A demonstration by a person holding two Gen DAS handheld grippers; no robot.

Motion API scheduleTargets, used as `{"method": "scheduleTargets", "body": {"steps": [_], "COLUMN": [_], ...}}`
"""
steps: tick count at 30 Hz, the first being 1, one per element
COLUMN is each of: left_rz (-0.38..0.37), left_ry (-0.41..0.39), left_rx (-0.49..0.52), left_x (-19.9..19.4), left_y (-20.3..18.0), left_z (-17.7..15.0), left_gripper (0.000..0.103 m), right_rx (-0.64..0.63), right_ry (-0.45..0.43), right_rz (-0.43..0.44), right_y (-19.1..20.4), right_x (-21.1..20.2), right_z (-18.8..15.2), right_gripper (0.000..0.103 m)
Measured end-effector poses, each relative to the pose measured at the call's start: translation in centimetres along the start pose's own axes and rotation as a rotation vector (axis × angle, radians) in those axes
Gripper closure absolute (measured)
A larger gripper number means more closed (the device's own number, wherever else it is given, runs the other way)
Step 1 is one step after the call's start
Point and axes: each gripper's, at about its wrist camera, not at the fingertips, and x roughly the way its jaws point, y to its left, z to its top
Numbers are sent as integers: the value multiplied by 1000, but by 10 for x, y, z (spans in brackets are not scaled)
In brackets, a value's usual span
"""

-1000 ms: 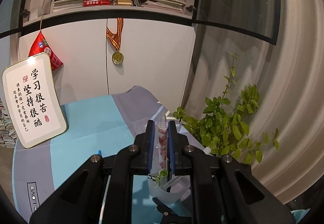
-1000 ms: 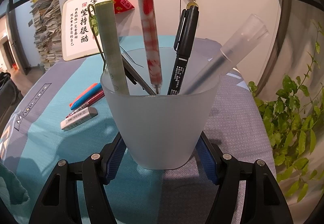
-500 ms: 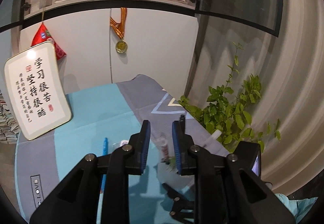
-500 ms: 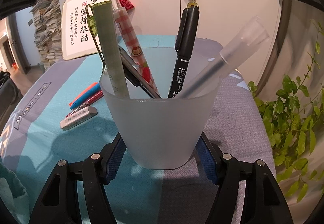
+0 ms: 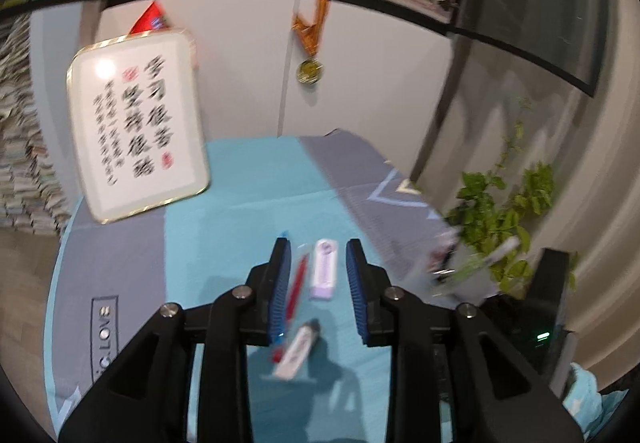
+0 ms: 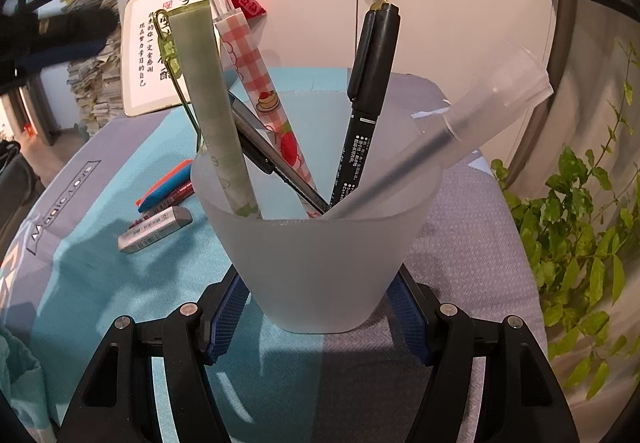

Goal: Organize stationery
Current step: 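Move the left gripper back to the pens and grasp the blue pen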

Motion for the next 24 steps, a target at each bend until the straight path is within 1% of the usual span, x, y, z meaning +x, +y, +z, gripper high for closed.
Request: {"method": "scheduleTargets", "body": {"steps": [1,4,8,15,19,21,22,23,24], "left_rz": [17,47,50,61,80,83,88,96,104], "left_ry": [15,69,141,197,212,226,239,254,271], "left_rx": [-20,-37,-5,53,64,58,57,57,52], "left_x": [4,20,48,97,113,121,125,130,135], "left_y": [8,21,21,11,9,11,12,13,15], "left_z": [-3,-11,-17,-11,-12,-13,-13,-15,-17], "left_gripper": [71,71,71,73,73,75,80,87,91], "right_rx": [-1,-6,-6,-8,-8,-8,-7,-8,-8], "right_ry": [-1,-2,-1,-1,-1,-1,-1,-1,-1], "right_rz": [-1,-8,-9,-11,-11,-11,-10,-11,-11], "right_y": [0,2,2,3,3,3,3,3,3], "right_x": [0,-1,-1,-1,-1,-1,-1,-1,-1], "right_z": [-1,0,0,0,0,0,0,0,0], "right_gripper": [34,34,34,34,34,34,34,34,34]}}
